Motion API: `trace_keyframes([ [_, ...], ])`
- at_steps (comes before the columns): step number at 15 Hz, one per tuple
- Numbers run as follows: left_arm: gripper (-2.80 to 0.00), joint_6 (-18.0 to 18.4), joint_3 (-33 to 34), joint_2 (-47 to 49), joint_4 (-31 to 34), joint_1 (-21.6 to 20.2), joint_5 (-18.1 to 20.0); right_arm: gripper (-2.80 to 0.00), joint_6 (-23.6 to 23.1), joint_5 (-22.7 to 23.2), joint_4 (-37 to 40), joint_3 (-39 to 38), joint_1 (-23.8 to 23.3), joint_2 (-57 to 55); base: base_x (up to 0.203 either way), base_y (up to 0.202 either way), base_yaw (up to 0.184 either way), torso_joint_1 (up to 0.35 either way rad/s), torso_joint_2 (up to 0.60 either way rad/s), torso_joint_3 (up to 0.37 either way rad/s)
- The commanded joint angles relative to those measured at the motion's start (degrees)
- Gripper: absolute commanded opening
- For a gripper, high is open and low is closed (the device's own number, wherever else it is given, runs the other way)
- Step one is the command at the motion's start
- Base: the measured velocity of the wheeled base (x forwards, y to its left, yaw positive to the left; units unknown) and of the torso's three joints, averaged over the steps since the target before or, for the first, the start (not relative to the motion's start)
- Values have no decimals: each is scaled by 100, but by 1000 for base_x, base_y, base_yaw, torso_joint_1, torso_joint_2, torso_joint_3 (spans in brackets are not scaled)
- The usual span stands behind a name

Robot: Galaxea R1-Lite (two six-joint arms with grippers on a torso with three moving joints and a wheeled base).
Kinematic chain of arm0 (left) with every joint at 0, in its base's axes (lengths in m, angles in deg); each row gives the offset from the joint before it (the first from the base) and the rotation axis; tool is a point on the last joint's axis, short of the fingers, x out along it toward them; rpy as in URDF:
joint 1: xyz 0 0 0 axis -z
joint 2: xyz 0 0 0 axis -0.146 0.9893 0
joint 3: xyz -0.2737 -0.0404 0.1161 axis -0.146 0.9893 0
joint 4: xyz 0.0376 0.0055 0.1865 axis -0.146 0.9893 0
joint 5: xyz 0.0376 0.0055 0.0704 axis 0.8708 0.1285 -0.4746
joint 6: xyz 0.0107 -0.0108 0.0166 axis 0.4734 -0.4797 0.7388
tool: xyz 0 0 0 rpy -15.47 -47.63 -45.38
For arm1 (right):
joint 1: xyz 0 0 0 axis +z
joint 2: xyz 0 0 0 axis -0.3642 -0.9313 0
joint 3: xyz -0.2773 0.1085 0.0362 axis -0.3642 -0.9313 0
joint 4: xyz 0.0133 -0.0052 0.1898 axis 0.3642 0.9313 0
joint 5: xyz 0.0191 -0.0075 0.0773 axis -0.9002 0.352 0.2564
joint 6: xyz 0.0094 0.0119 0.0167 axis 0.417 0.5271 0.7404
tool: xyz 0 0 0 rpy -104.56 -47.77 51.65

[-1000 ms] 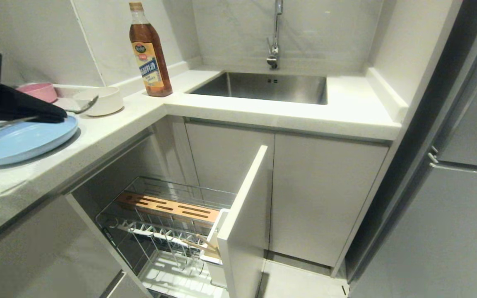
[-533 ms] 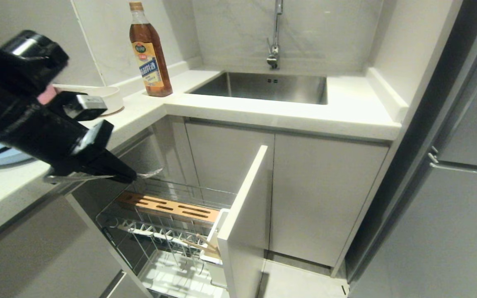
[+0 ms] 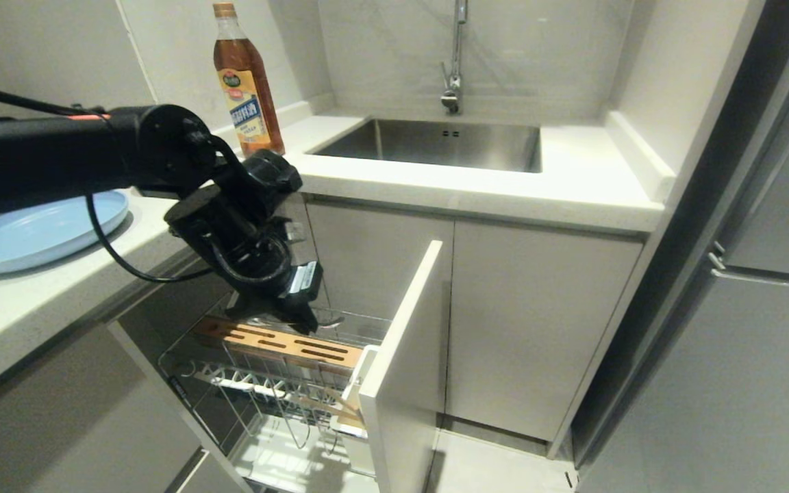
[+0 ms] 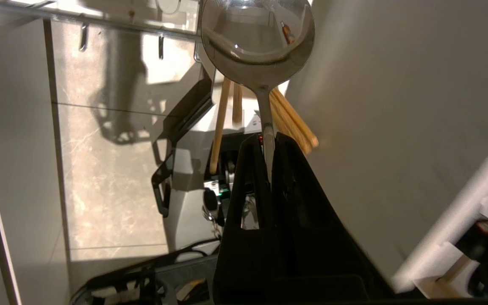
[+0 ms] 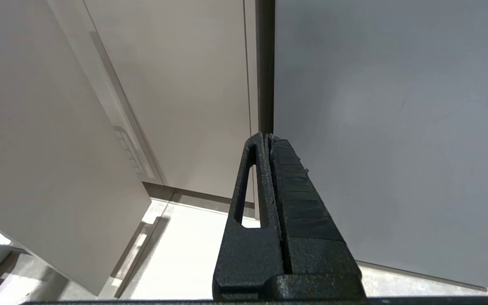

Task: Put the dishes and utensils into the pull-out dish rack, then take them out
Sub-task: Pick up the spoon and place it in the cupboard

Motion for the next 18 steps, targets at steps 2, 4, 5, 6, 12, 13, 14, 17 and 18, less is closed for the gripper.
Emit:
trace_keyframes([
  [2,-280,-2,-18,626,-35,107,-5,-280,3,0,-2,0,-1,-2,0,0,0,0,0,0],
  [4,-280,1,-22,840,-67,183,9,-280,3,0,-2,0,-1,-2,0,0,0,0,0,0],
  [5,-280,1,-20,932,-166,201,15,-280,3,0,-2,0,-1,-2,0,0,0,0,0,0],
  [6,-280,-3,-19,992,-190,214,18,-280,-6,0,-2,0,-1,-2,0,0,0,0,0,0],
  [12,-280,-16,-22,1247,-205,356,44,-280,3,0,-2,0,-1,-2,0,0,0,0,0,0],
  [13,-280,-8,-27,1303,-229,388,44,-280,-5,0,-2,0,-1,-2,0,0,0,0,0,0],
  [14,-280,0,-31,1347,-258,394,44,-280,-6,0,-2,0,-1,-2,0,0,0,0,0,0],
  [17,-280,24,-39,1452,-444,423,36,-280,1,0,-2,0,-1,-2,0,0,0,0,0,0],
  [18,-280,27,-79,1505,-513,423,36,-280,1,0,-2,0,-1,-2,0,0,0,0,0,0],
])
